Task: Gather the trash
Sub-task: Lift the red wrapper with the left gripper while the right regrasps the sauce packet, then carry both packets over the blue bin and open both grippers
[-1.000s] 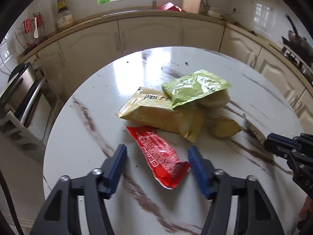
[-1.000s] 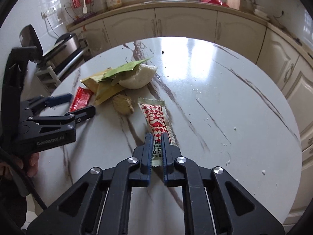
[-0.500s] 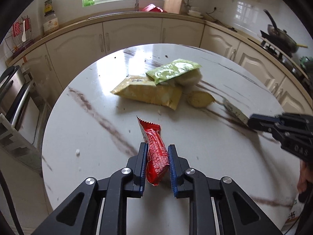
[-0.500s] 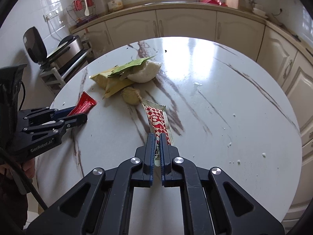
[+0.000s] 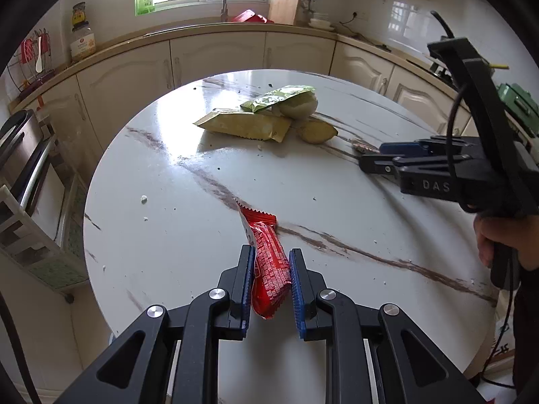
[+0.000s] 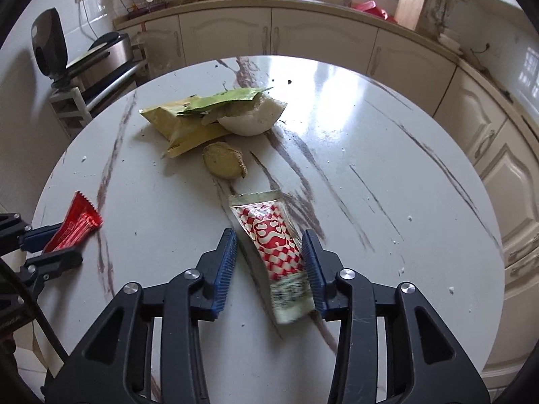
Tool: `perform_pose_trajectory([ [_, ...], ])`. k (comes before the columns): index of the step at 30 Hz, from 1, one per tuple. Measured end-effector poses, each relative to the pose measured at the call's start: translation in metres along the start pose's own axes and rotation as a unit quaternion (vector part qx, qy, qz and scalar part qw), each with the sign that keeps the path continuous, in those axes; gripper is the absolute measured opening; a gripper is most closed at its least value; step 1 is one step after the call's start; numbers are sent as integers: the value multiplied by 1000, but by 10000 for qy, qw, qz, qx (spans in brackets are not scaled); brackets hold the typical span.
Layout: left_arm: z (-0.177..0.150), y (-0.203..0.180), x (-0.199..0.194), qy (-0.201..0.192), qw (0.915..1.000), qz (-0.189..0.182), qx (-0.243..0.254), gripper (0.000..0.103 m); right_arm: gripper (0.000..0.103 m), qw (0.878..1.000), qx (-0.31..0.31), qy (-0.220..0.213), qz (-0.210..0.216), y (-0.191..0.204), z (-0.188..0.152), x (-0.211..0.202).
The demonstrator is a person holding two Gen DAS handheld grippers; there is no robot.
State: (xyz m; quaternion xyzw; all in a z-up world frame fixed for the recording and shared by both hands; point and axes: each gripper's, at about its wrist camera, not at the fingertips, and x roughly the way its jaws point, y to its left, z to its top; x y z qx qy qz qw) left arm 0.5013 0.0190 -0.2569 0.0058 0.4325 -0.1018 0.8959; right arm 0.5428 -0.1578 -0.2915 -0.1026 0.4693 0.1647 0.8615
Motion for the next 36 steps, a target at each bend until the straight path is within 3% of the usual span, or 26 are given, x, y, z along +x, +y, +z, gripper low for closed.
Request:
perform_pose_trajectory([
  [2,-1,1,-3,-9,10000,-25,-9,17,36,10000,-35,-39,45,-1,0,1],
  [7,-1,1,-4,-30,9999,-125,-108,17,7,9999,-15,-88,-76,-3,-2,-3],
  [18,-8,4,-36,-334,9982,-376,-336,17,6,9948,204,-731,677,35,-13,-68],
  [26,-49,47,-95,-709,9945,-296,-713,17,6,9857,-187,-931,1395,125,-6,-96],
  [30,-86,87,-127,-802,9916,-37,-1019,17,6,9776,-467,-898,1847,190,4,-91],
  [36,-149,158,-153,-606,9844,487,-1578,17,6,9662,-744,-637,2385,282,10,-56],
])
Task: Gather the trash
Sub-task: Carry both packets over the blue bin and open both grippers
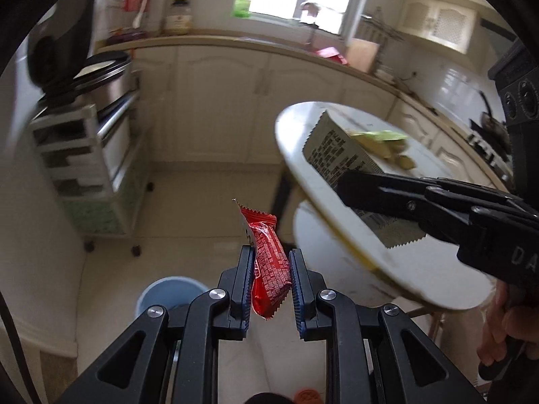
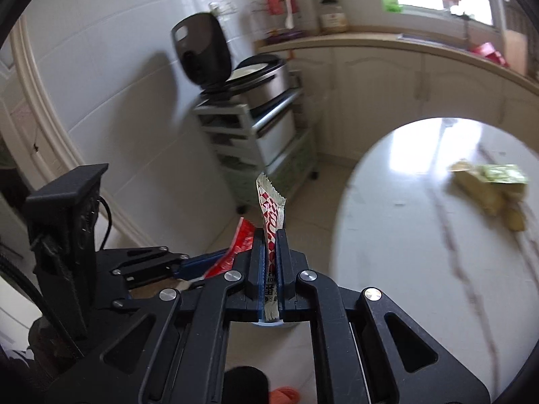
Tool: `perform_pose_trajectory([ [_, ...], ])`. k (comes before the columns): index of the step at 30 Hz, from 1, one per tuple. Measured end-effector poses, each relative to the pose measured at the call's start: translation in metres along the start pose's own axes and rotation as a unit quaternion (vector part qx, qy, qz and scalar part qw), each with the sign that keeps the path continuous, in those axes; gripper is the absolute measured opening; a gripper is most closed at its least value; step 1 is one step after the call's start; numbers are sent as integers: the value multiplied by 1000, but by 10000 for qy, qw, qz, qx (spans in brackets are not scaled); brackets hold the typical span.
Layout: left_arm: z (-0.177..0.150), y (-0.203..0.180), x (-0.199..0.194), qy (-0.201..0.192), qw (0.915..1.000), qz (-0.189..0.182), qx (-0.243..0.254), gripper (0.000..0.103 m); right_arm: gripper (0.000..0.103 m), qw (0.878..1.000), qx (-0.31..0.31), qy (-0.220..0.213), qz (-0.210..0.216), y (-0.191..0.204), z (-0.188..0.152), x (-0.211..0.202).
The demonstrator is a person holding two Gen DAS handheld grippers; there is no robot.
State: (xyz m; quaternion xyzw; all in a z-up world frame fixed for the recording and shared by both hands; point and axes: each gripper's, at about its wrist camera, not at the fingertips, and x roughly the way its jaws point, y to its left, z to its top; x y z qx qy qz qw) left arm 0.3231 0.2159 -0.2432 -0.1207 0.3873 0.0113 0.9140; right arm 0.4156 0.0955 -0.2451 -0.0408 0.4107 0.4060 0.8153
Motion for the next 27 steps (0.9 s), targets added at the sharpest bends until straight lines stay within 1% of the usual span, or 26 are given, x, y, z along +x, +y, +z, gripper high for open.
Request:
perform_pose_trajectory([
  [3,-15,33,0,159,9995,132,-241,17,6,9995,56,252,175,18,-1,49],
  [7,-26,67,12,377,9978,282,-458,17,6,9986,134,481,192,26,-8,97],
  [9,-22,78,23,462,9969,333,-535,17,6,9977,171,621,205,28,-11,119],
  [11,-17,91,35,539,9959,342,-638,17,6,9970,97,755,126,28,-14,135],
  [15,-7,110,61,666,9941,417,-743,17,6,9954,170,930,159,24,-16,164],
  [18,2,113,83,759,9923,526,-828,25,6,9942,202,1035,199,22,-15,182],
  [19,3,118,87,789,9913,601,-868,30,6,9941,199,1050,189,21,-15,186],
  [20,7,115,94,789,9906,649,-905,33,6,9938,207,1079,192,20,-15,191],
  [22,8,120,99,798,9884,776,-1033,51,6,9933,234,1109,229,18,-14,197],
  [23,5,115,103,787,9880,793,-1067,53,6,9931,232,1126,229,18,-14,201],
  [27,2,119,107,806,9855,928,-1167,61,6,9927,258,1147,281,18,-11,211],
])
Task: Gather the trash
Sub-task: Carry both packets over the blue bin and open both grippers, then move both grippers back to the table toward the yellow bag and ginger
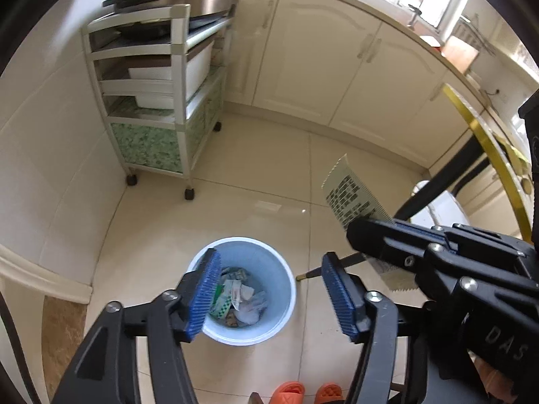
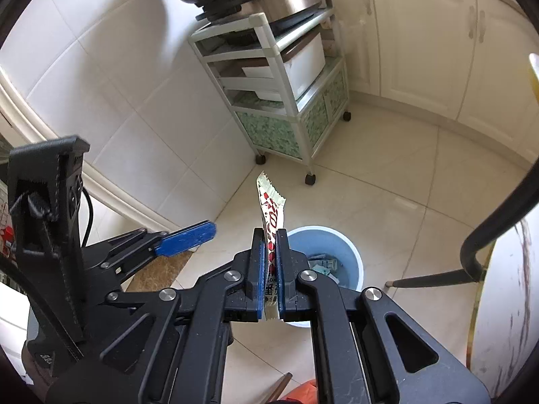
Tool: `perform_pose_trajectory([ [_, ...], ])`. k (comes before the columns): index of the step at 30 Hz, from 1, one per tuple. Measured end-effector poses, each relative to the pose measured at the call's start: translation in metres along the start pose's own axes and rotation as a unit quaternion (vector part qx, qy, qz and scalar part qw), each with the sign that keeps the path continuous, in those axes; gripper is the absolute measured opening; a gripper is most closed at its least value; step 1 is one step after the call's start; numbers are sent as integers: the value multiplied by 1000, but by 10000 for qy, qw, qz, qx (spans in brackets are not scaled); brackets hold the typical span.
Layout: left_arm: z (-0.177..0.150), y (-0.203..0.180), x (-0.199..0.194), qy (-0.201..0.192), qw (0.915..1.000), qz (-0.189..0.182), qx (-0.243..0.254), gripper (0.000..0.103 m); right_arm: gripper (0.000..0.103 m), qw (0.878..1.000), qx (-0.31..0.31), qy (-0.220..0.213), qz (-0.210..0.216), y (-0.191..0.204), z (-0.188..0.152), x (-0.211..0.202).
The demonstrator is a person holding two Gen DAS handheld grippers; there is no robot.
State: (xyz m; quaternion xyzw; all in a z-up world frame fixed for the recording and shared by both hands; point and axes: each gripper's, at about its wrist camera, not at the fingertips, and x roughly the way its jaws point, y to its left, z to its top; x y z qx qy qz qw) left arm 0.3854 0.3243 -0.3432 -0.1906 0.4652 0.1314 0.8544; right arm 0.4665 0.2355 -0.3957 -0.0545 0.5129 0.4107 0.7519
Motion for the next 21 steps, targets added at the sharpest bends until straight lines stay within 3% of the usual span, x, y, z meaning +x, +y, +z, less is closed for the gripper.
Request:
perform_pose_trajectory([
  [7,-8,8,-16,-103,9998,68,-124,61,12,9999,-56,-82,79,8,3,-1],
  [12,-11,5,-34,-231,9996,39,-185,62,40,9991,-66,-410,78,16,8,-21],
  [21,-19,-21,-92,-782,9969,-58,30,70,49,9935,-68,-1136,-15,28,5,-98],
])
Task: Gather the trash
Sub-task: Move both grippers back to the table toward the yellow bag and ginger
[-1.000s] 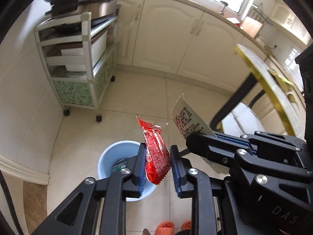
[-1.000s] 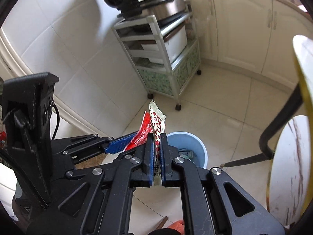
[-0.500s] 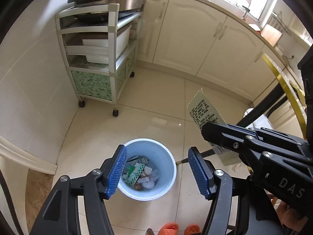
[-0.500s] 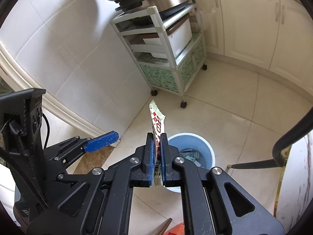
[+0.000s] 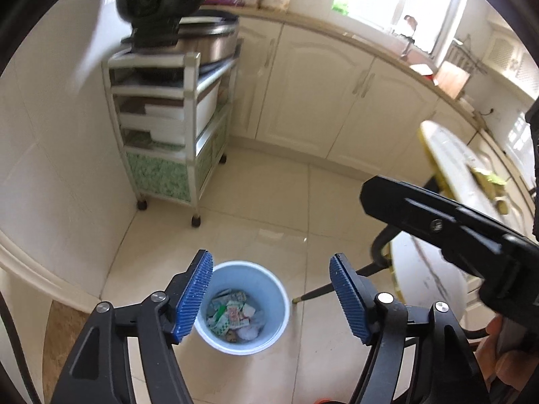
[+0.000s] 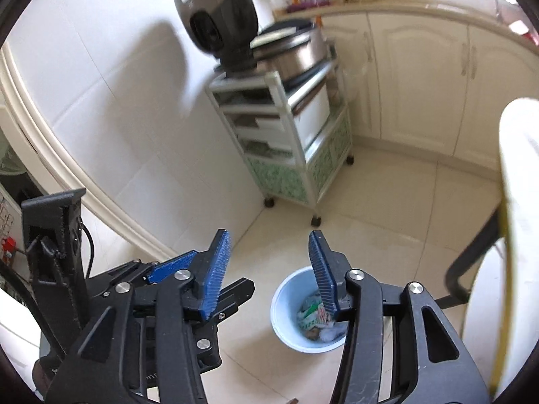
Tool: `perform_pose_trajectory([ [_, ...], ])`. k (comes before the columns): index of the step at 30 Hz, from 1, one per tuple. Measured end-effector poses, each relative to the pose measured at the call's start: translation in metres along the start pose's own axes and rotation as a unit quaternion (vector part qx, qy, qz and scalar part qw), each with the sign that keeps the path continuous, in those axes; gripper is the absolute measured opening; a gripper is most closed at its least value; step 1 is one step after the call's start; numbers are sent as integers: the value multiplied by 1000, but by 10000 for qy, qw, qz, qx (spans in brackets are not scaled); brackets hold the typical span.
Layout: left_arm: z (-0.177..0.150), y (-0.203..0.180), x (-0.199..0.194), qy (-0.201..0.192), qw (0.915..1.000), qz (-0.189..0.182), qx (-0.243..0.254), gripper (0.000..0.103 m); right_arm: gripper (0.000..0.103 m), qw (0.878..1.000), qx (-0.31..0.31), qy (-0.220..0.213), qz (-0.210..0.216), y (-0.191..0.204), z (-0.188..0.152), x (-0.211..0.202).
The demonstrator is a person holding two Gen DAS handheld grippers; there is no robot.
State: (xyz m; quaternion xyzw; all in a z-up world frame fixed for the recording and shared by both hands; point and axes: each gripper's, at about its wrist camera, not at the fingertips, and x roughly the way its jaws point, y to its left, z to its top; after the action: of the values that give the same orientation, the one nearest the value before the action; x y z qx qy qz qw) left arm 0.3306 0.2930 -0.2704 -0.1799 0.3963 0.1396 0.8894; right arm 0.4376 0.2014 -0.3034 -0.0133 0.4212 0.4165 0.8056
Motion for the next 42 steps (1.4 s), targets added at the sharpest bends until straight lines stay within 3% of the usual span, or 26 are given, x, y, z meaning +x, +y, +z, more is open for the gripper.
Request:
perform_pose_trajectory([
  [2,1,-12,-17,-166,9998,-45,106,74,55,9999,23,-138,-79,-1,3,-23],
  [10,-7,-85,-68,-657,9951,-261,691,84,65,9965,-104,-532,-642,-40,6,-119],
  [15,-10,-141,-81,-723,9893,-455,1183,95,72,9857,40,-717,-1521,-110,-3,-185],
  [19,-10,-194,-75,-630,9830,-631,1602,95,78,9741,347,-618,-2146,-169,-10,-218],
  [24,4,-250,-52,-471,9771,-668,1964,95,78,9654,589,-49,-2541,-239,-23,-220],
  [28,19,-287,-19,-199,9716,-678,2258,95,77,9676,750,208,-2403,-278,-23,-206],
  [33,46,-314,20,18,9690,-641,2384,95,75,9710,684,327,-2266,-295,-18,-187],
  [37,60,-324,45,163,9677,-626,2438,95,68,9732,528,408,-2200,-303,-14,-175],
  [42,73,-337,73,275,9699,-589,2345,95,41,9742,428,537,-2148,-311,-16,-172],
])
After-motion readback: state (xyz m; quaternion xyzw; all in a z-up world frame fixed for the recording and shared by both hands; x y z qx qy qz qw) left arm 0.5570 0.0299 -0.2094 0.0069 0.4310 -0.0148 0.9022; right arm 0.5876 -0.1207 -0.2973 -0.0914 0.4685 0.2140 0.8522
